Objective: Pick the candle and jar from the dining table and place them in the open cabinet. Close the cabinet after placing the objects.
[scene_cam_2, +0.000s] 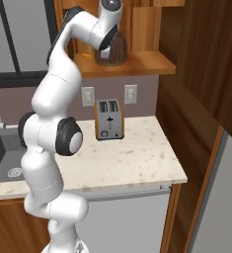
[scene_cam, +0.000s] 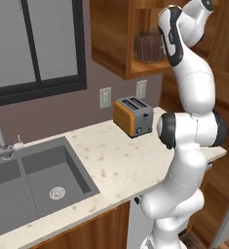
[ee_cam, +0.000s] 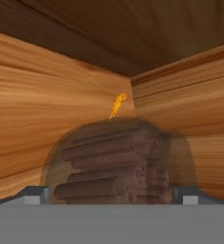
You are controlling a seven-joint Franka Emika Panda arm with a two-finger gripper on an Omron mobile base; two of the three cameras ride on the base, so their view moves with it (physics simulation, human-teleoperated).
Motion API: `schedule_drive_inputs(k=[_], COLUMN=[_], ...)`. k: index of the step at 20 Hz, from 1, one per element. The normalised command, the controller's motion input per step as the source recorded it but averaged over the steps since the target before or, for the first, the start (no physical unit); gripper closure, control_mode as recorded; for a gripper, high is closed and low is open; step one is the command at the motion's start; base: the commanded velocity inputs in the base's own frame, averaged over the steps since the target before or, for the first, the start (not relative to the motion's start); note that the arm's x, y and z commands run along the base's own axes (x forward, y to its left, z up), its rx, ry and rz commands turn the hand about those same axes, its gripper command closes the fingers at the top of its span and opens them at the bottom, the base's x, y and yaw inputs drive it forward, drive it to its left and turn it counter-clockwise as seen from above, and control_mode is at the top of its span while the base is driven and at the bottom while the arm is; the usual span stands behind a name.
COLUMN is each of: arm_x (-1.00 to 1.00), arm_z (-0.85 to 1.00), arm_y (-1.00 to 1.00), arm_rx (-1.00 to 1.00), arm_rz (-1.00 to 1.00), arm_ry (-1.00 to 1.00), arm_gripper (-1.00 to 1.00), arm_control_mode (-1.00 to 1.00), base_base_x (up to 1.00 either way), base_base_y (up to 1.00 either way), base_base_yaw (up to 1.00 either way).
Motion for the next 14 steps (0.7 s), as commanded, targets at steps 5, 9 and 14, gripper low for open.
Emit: schedule_drive_inputs(k=[5, 9, 14], arm_x=[-0.23, -0.53, -0.66], arm_z=[0.02, 0.0, 0.0], arm_y=[0.0, -0.03, 0.0], arm_rx=[-0.04, -0.03, -0.01], arm_rz=[0.07, 0.02, 0.0], arm_ry=[-0.28, -0.27, -0.22], arm_gripper=[-1.0, -1.0, -1.0], arm_control_mode=[-1.0, -1.0, -1.0], base_base_x=[0.0, 0.0, 0.0], base_base_y=[0.0, 0.0, 0.0], base_base_yaw=[0.0, 0.0, 0.0])
